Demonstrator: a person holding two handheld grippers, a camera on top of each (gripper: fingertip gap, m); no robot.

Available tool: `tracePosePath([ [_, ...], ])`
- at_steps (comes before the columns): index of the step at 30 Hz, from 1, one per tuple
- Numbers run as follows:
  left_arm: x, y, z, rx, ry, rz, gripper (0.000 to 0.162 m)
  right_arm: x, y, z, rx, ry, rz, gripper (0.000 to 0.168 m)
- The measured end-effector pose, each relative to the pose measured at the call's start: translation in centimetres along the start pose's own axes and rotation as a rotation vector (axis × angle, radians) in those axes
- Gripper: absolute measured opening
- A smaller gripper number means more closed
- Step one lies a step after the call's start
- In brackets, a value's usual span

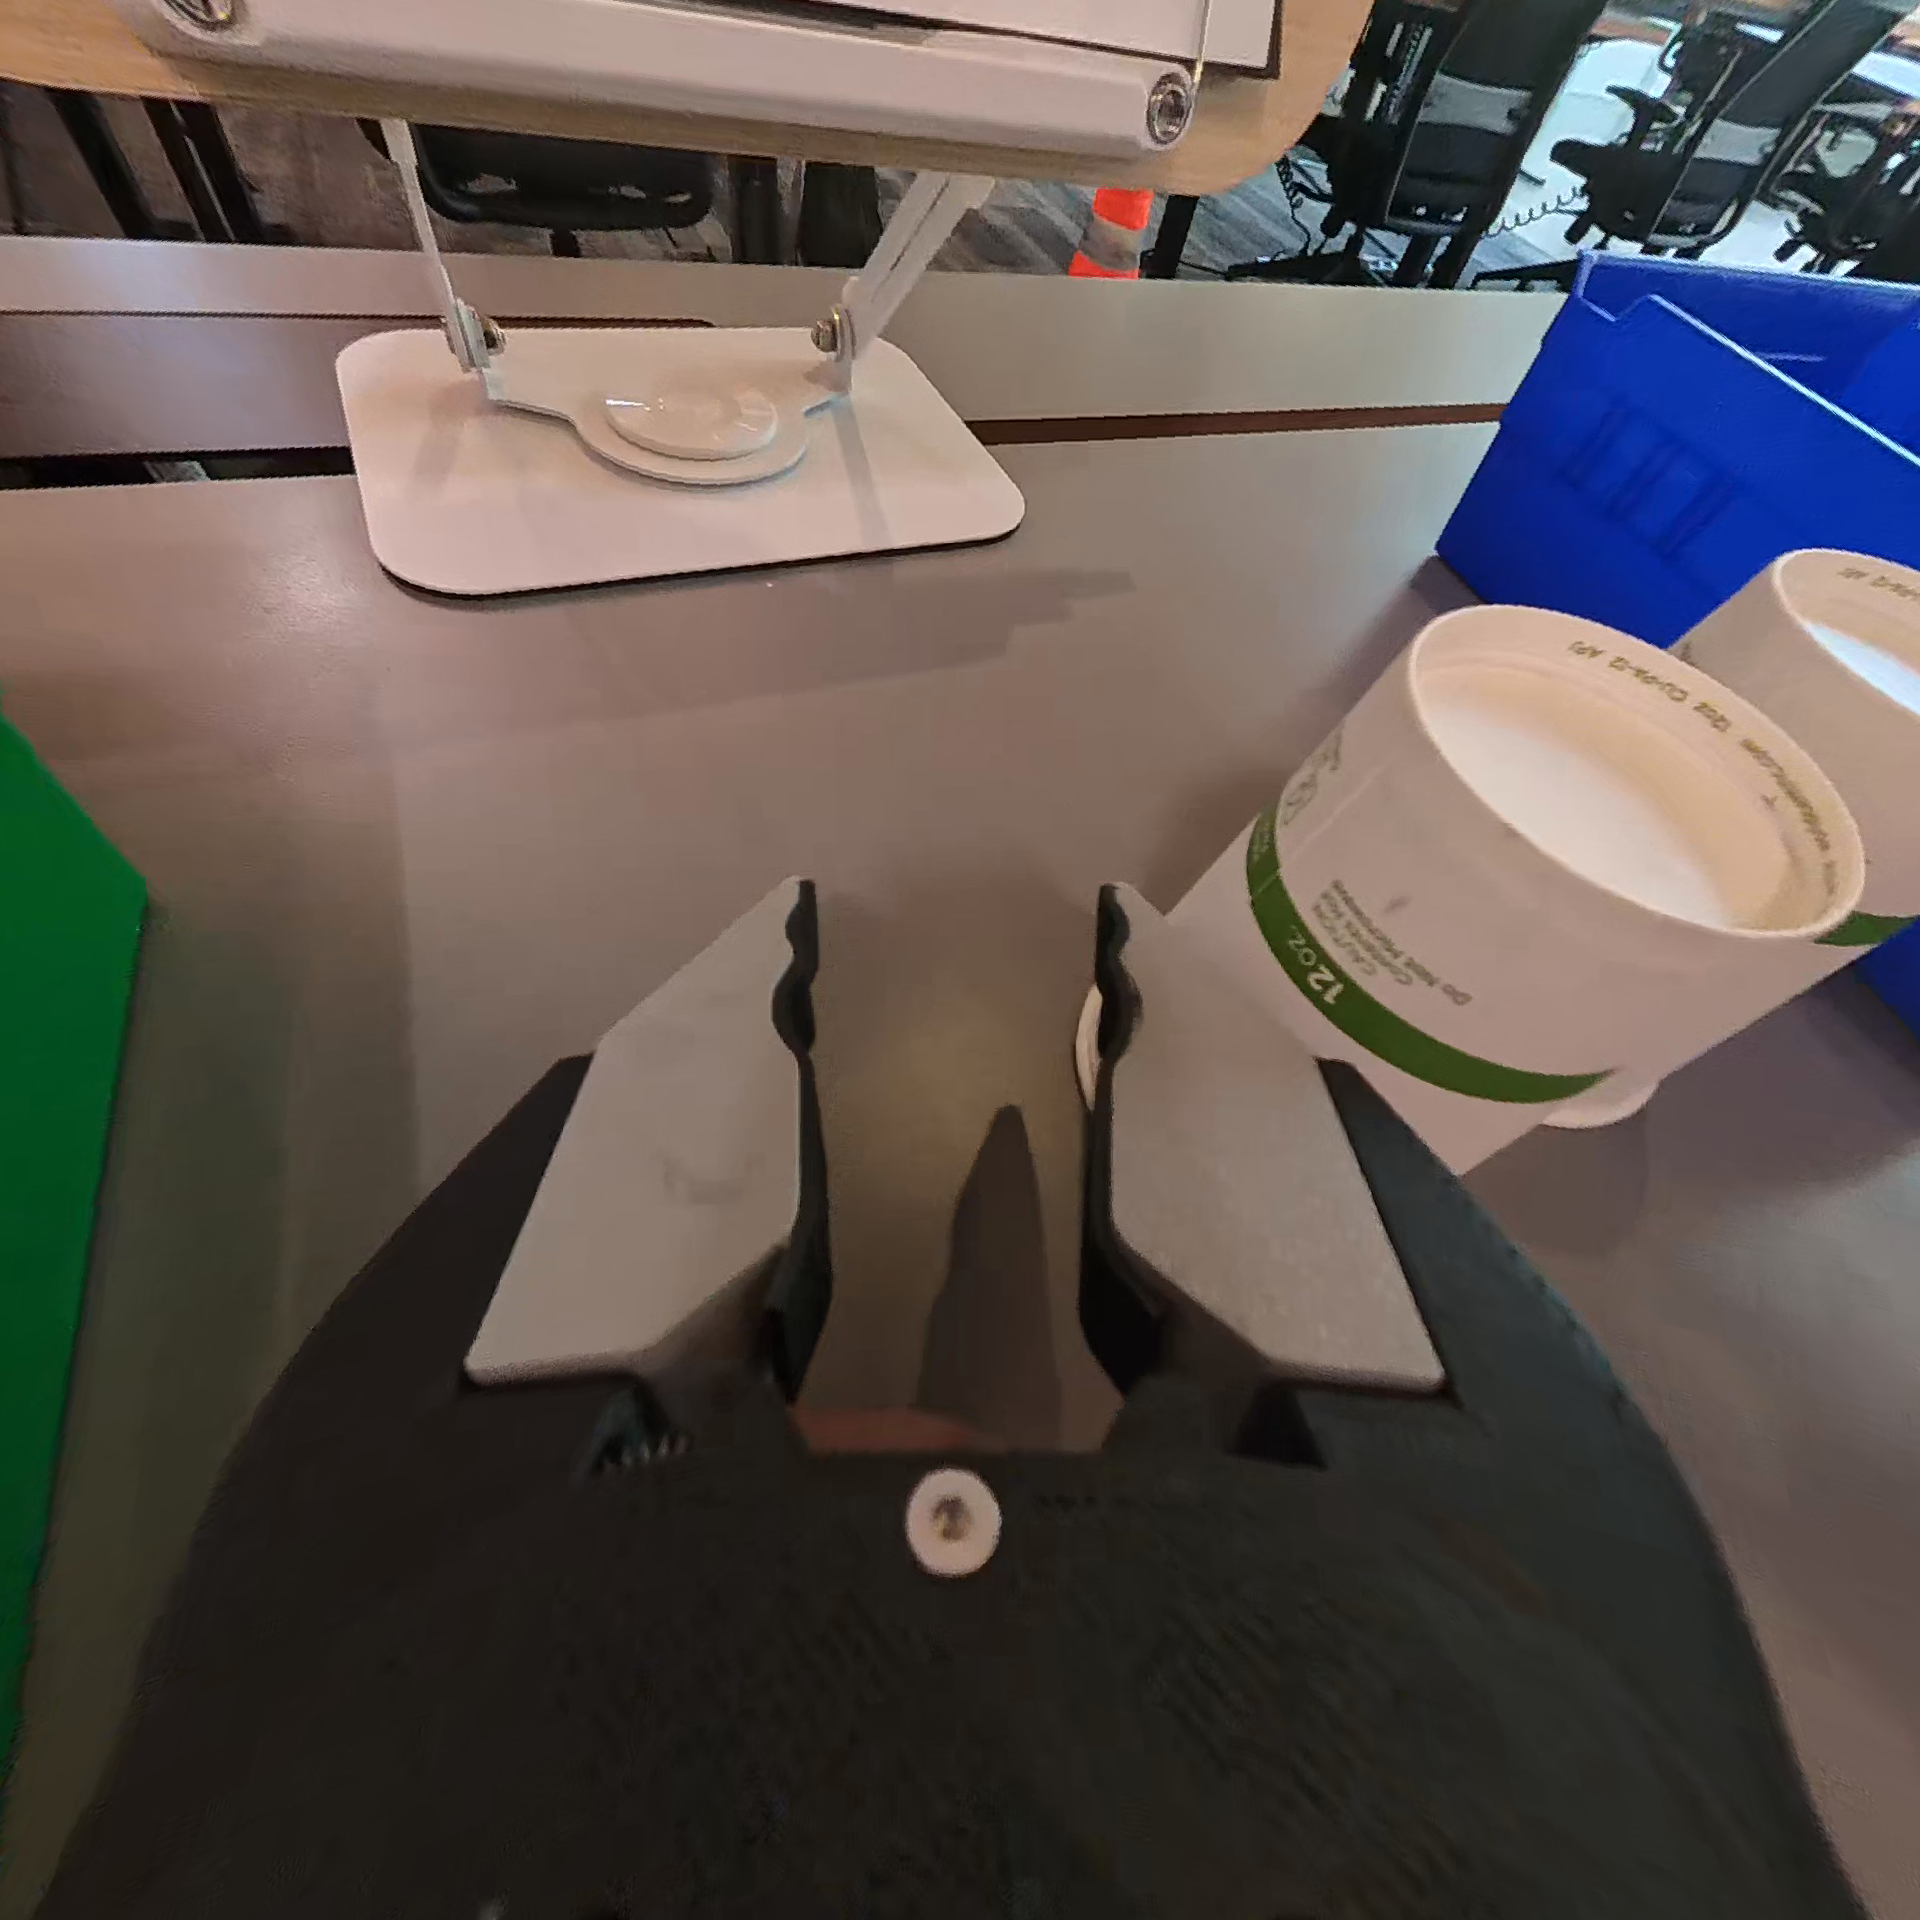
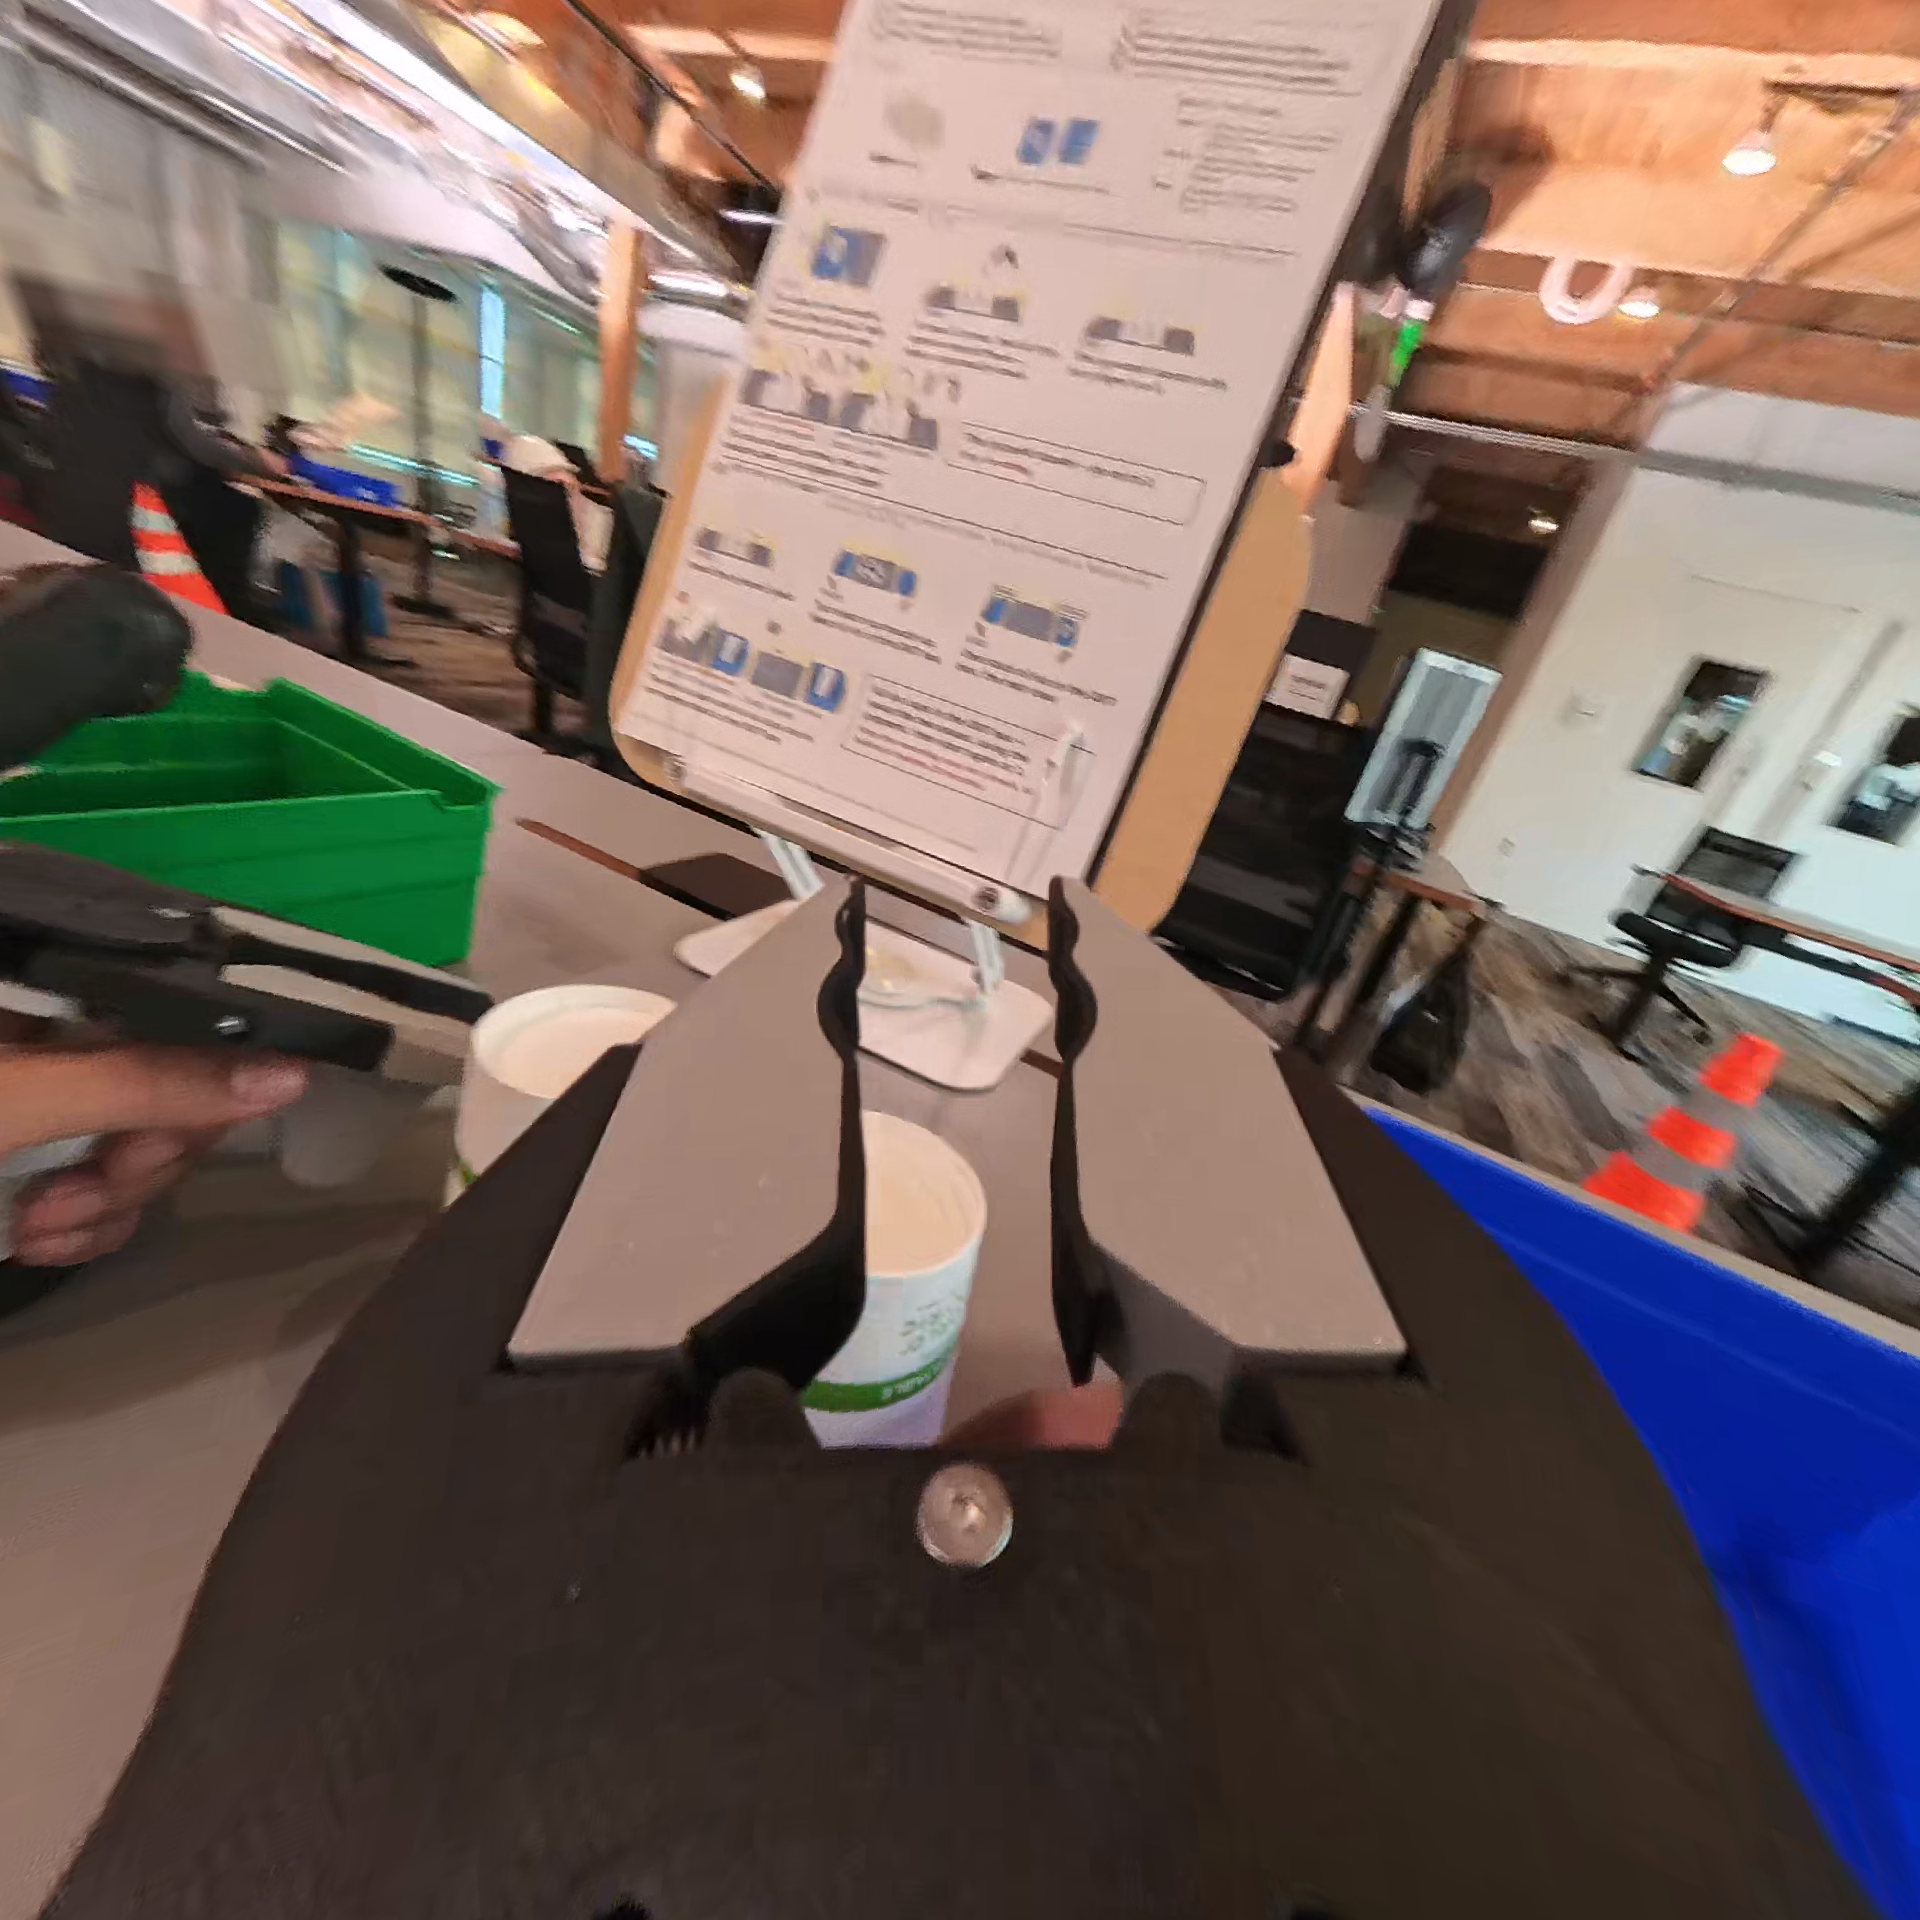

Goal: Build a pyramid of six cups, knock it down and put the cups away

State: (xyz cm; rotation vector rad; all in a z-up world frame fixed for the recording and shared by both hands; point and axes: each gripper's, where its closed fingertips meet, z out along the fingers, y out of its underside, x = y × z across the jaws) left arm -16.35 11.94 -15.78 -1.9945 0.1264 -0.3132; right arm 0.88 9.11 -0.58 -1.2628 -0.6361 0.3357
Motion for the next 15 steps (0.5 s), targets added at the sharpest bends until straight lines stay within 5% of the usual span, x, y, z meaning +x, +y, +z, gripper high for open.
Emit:
tracePosePath([
  [3,-0.1,-0.1,0.0,0.008,-0.009,0.019,0.053,-4.1,-0.7,-0.7,0.05,-0.234,0.012,0.051],
  [9,-0.5,-0.6,-0.4,0.04,-0.057,0.068,0.054,-17.8,1.8,-5.9,-0.068,-0.955,0.068,0.051],
  [15,-1.0,-0.6,-0.6,0.041,-0.06,0.057,0.054,-22.0,3.8,-7.6,-0.161,-1.117,0.137,0.048],
])
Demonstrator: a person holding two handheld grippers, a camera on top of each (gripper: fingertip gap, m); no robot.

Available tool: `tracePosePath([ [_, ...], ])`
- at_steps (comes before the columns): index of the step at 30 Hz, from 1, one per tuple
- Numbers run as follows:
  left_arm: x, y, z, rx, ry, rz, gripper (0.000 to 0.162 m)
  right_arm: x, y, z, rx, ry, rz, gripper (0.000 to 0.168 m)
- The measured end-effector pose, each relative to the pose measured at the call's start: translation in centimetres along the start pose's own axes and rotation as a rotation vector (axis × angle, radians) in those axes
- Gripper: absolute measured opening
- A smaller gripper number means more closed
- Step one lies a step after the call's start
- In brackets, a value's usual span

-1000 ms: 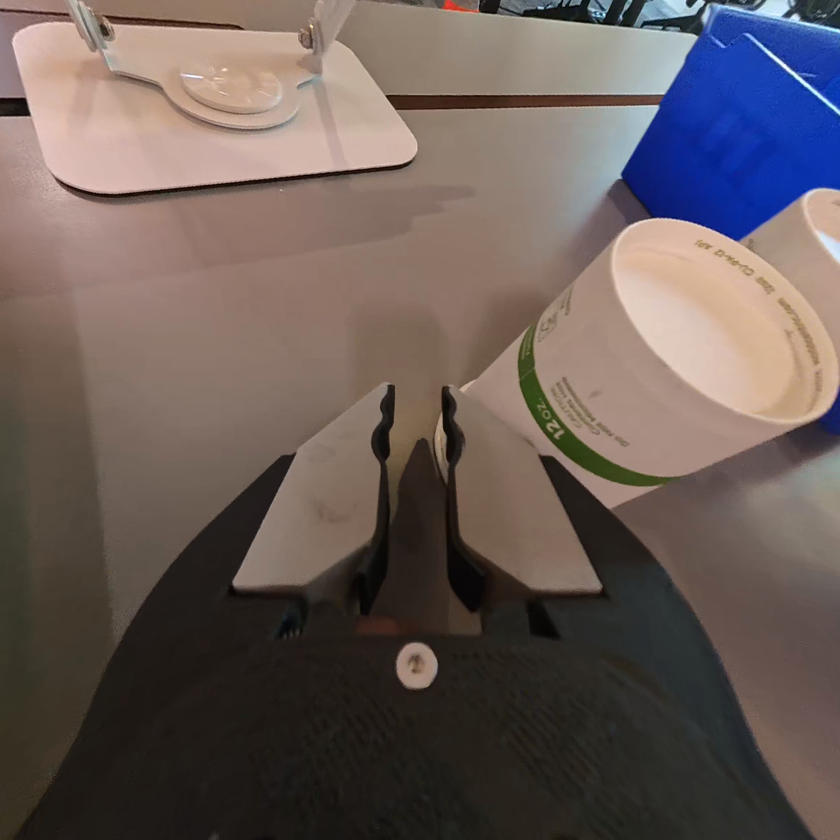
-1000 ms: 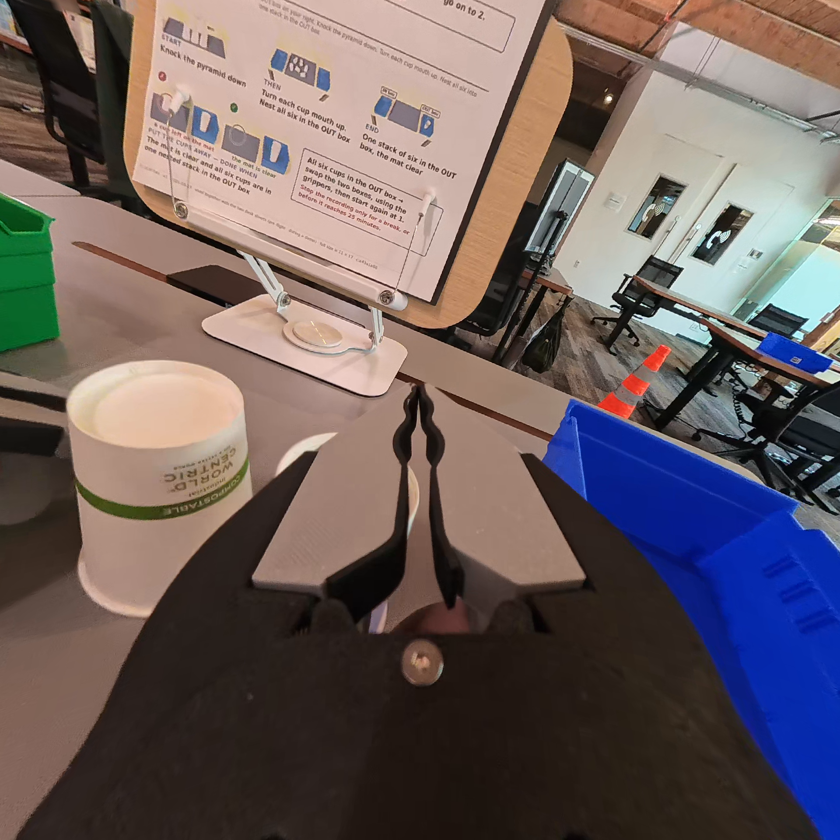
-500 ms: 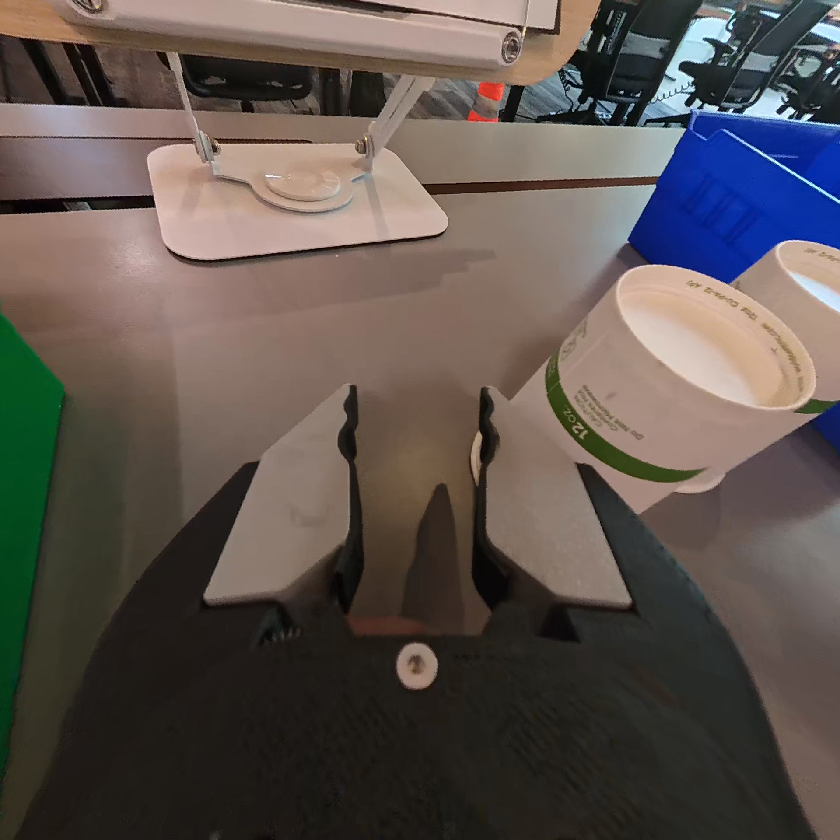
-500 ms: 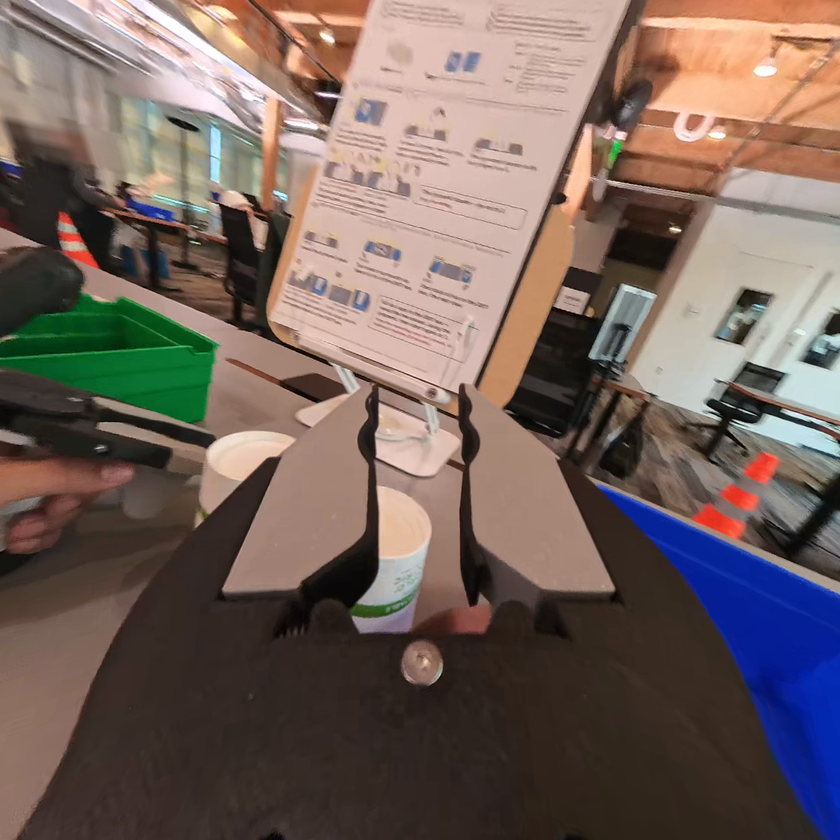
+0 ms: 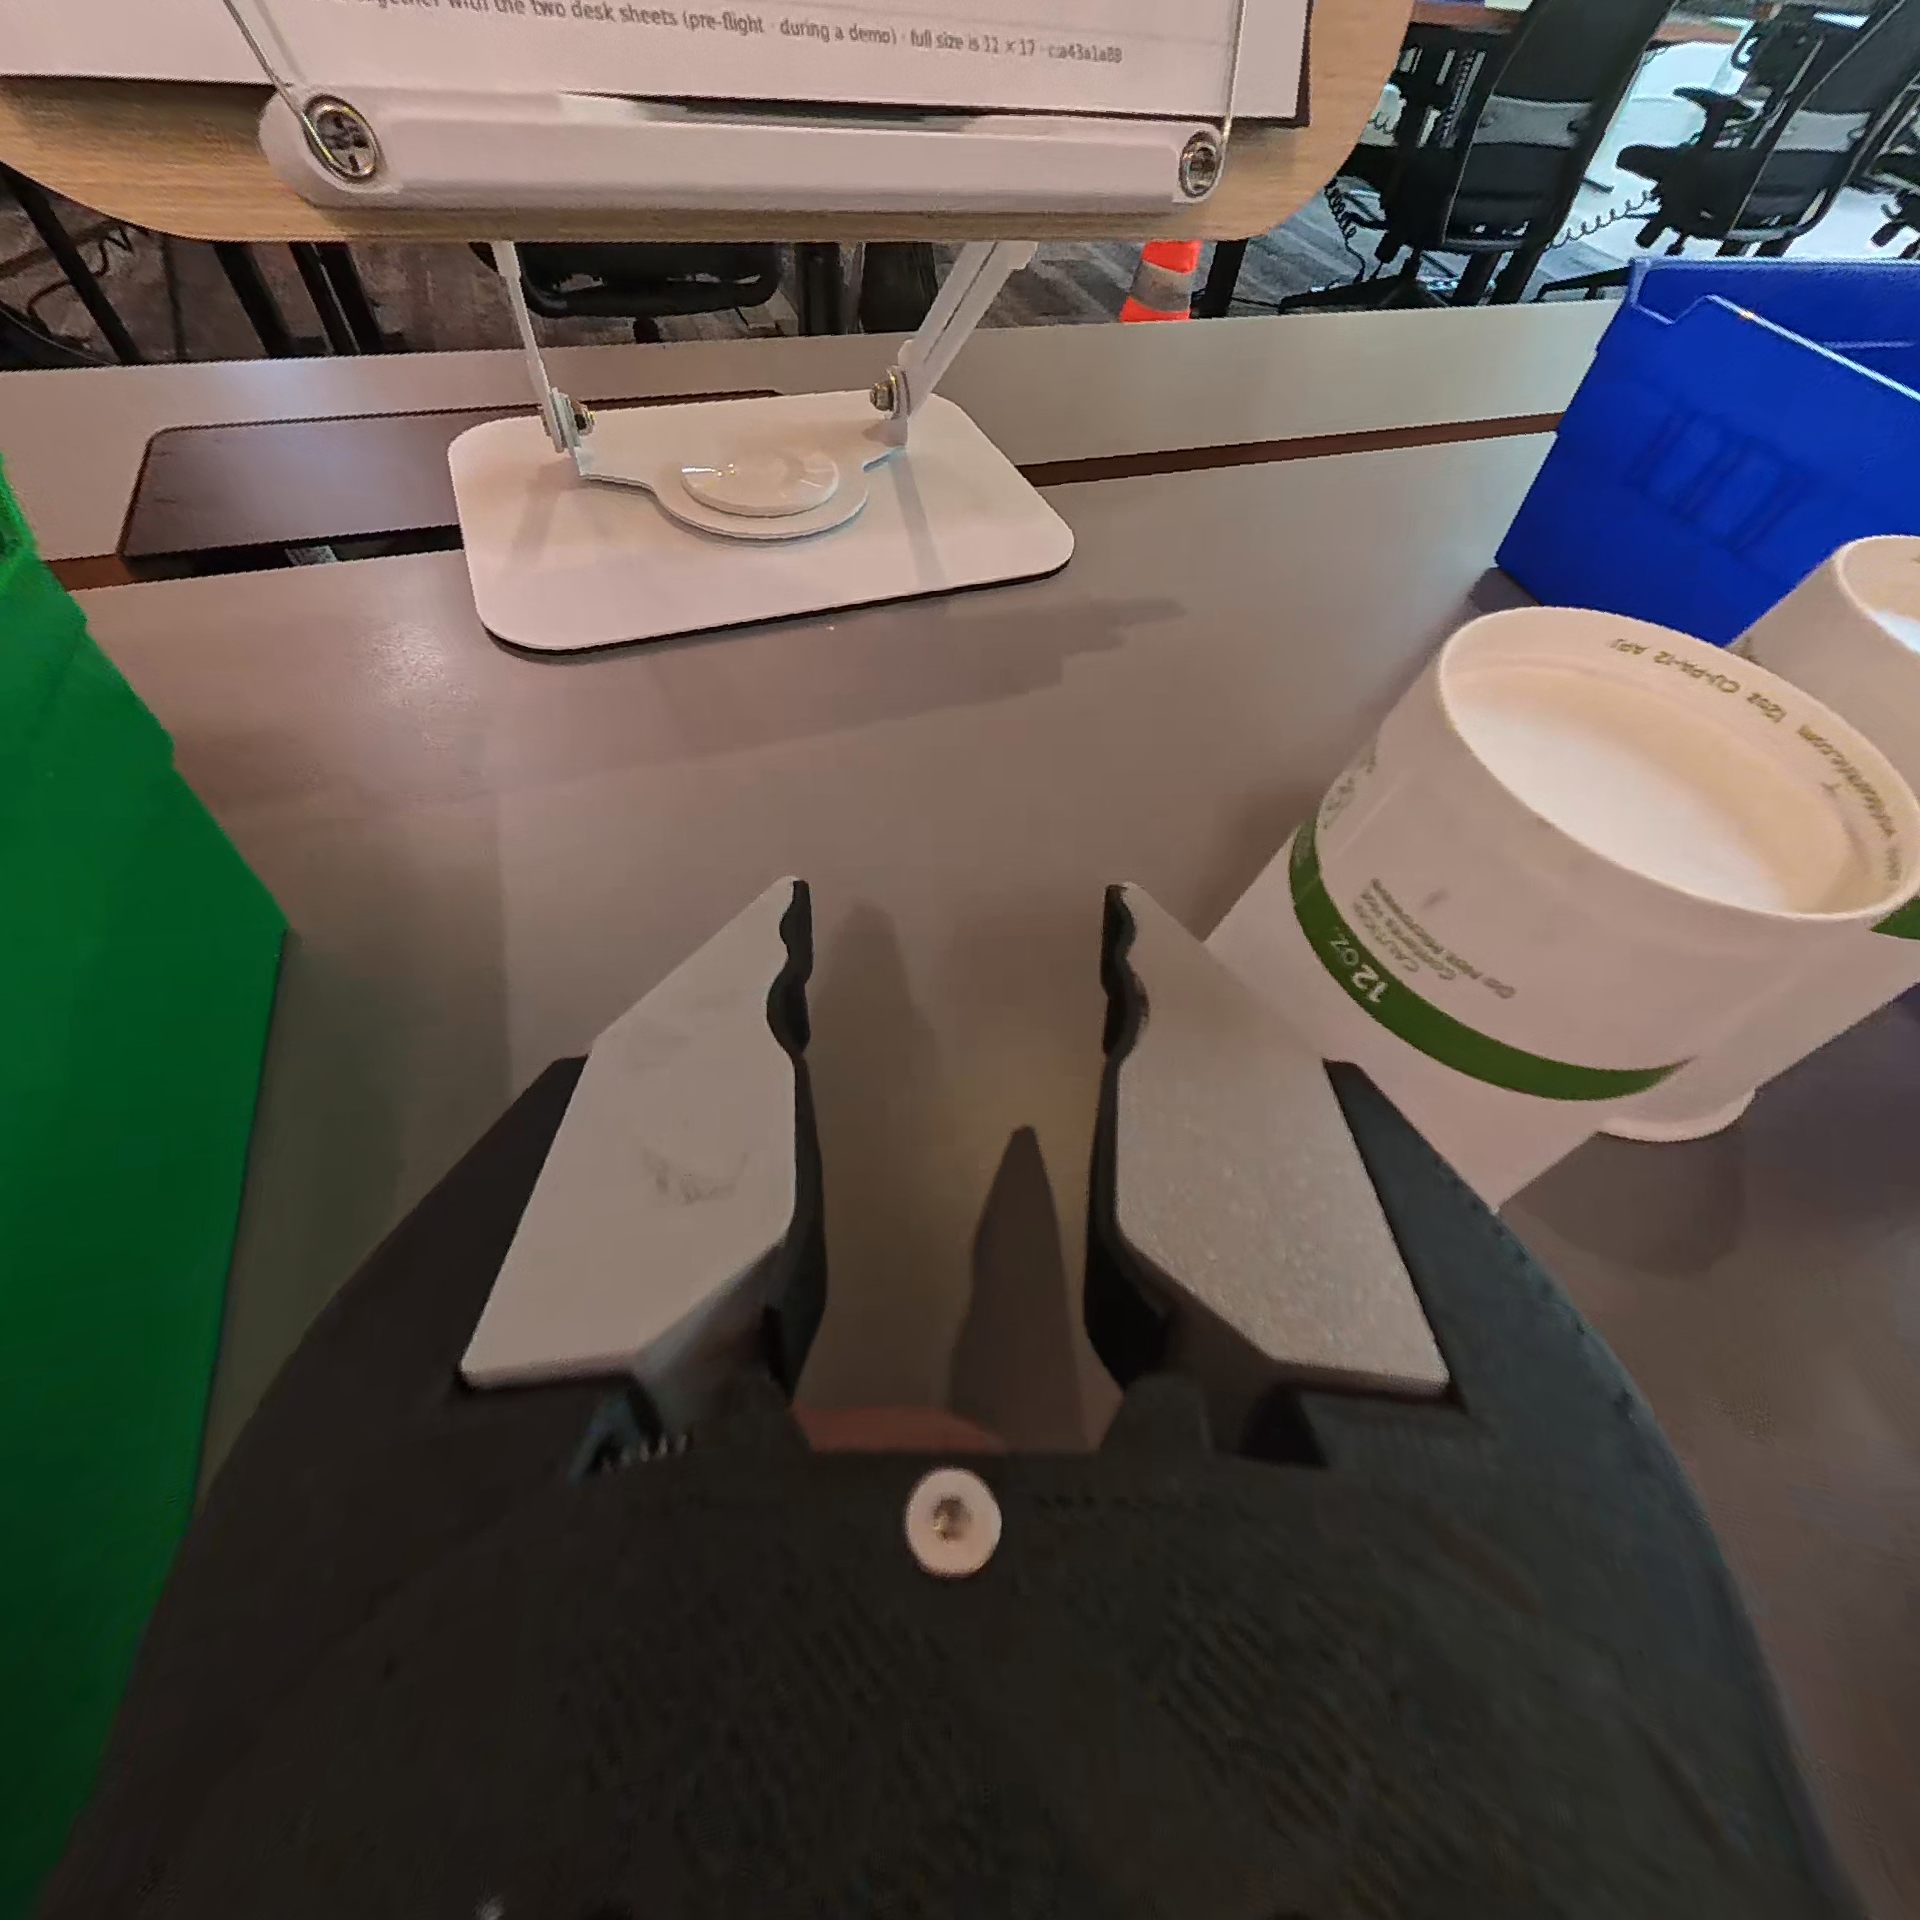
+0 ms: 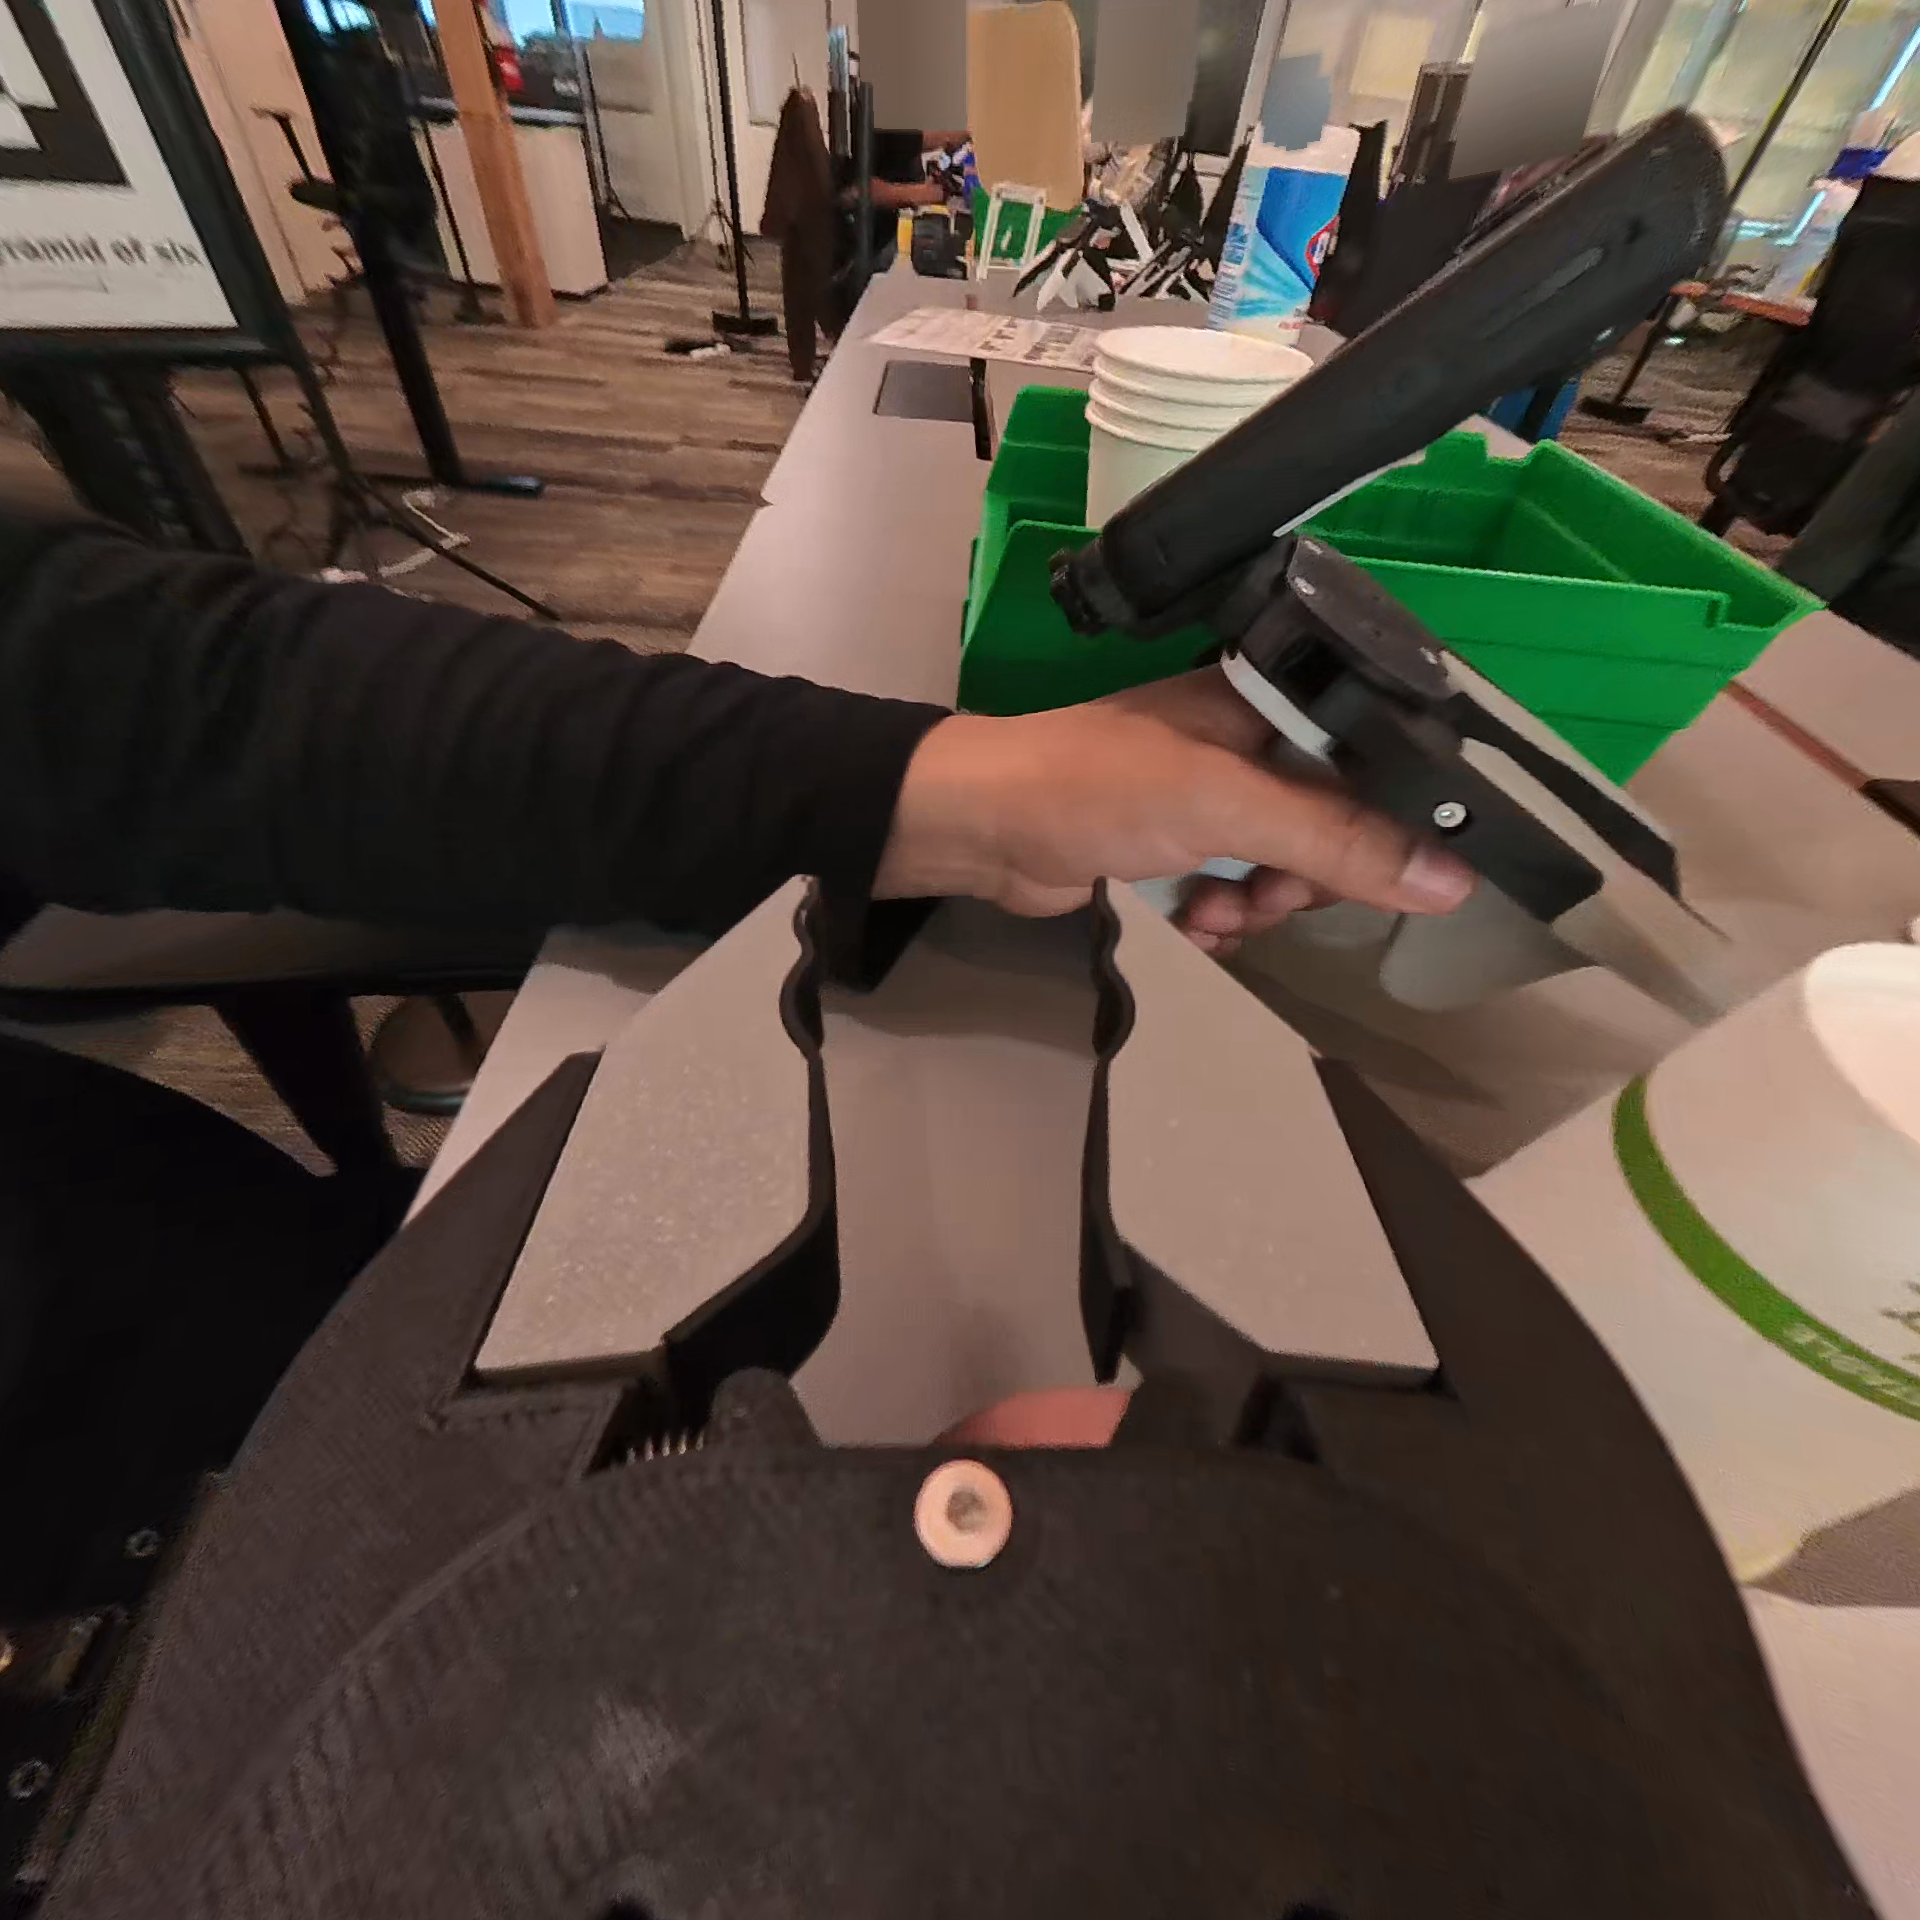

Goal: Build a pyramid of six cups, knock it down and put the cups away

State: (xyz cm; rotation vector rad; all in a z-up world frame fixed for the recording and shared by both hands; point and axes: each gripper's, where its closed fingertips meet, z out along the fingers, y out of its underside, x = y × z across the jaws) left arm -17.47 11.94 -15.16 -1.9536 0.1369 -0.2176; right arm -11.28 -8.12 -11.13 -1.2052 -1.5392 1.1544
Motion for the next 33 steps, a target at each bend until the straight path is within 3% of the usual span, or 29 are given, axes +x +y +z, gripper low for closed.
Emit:
tracePosePath([
  [12,-0.1,-0.5,-0.5,0.017,-0.032,0.073,0.05,0.4,2.9,1.1,-0.094,-0.023,0.078,0.045],
  [21,0.6,-5.2,-4.2,0.203,-0.09,0.194,0.051,0.8,2.9,1.1,-0.09,-0.027,0.124,0.044],
  [24,0.7,-7.4,-6.7,0.288,-0.066,0.15,0.052,0.8,3.0,1.1,-0.091,-0.03,0.133,0.043],
  [29,1.6,-12.1,-14.1,0.394,0.026,0.183,0.053,0.9,3.2,1.2,-0.105,-0.04,0.16,0.042],
  [31,0.5,-13.1,-17.6,0.392,-0.009,0.268,0.052,0.8,3.3,1.3,-0.116,-0.043,0.159,0.042],
  [33,-2.7,-12.9,-20.7,0.41,-0.121,0.311,0.04,0.8,3.4,1.3,-0.121,-0.04,0.154,0.042],
])
